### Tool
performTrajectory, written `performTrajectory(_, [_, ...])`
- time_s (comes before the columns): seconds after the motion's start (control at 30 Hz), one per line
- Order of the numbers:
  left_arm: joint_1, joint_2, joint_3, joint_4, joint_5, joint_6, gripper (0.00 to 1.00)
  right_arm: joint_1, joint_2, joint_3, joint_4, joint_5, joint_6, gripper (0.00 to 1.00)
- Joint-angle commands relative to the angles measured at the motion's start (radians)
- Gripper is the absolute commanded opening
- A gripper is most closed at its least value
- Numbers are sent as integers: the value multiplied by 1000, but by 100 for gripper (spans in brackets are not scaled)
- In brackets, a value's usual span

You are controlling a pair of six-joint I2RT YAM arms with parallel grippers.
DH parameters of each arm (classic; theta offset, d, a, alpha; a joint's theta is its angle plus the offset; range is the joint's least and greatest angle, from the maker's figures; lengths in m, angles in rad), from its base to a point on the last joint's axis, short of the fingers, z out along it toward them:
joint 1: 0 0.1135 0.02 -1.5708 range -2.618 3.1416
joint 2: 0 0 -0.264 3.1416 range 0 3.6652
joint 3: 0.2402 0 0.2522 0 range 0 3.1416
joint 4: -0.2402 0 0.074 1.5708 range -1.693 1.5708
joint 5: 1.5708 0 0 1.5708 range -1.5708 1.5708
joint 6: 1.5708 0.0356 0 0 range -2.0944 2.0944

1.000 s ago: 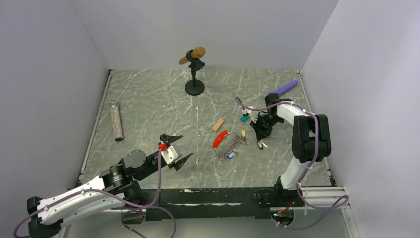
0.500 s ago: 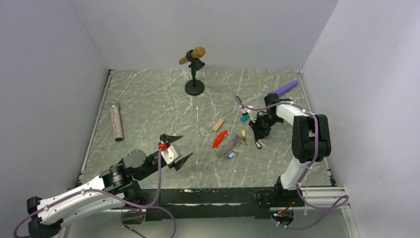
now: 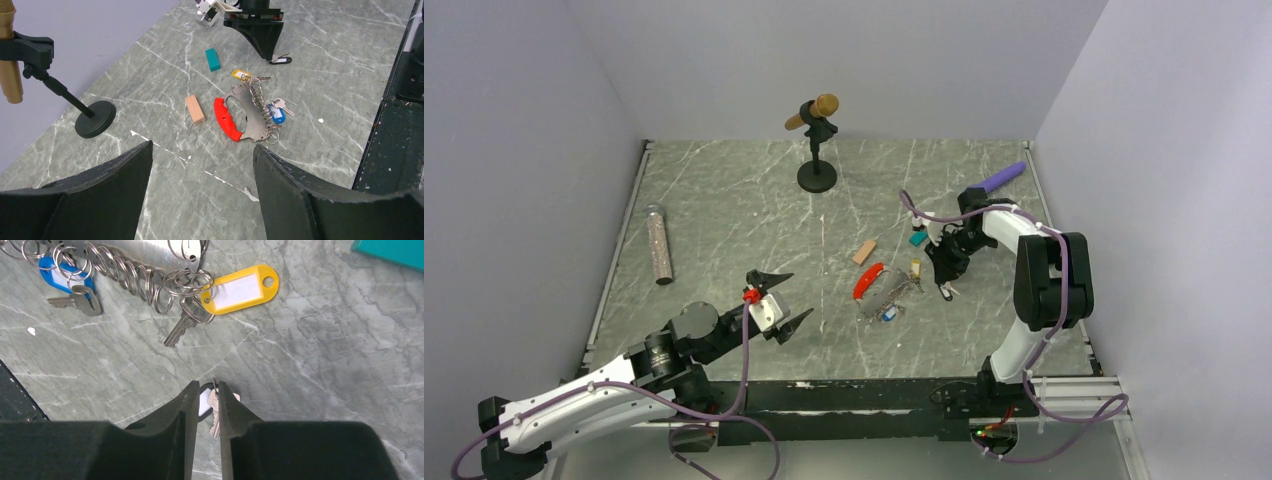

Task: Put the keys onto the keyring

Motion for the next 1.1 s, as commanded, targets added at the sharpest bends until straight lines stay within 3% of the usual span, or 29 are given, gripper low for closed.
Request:
performTrajectory(0.0, [3,-16,19,9,-21,-2,77,1,-50,47,-19,-50,23,27])
performTrajectory(0.27, [3,-36,10,20,-29,-8,78,-24,-60,69,-13,-93,55,33])
performTrajectory(0.63, [5,-39,-41,111,-5,-96,81,-55,-125,75,-9,-207,93,35])
performTrajectory(0.9, [38,102,-41,193,-30,-383,99,-138,-269,45,-9,-467,128,38])
performTrajectory(1.07, [204,311,48,156,154,-600,99,-219,-374,-29,23,-652,165,45])
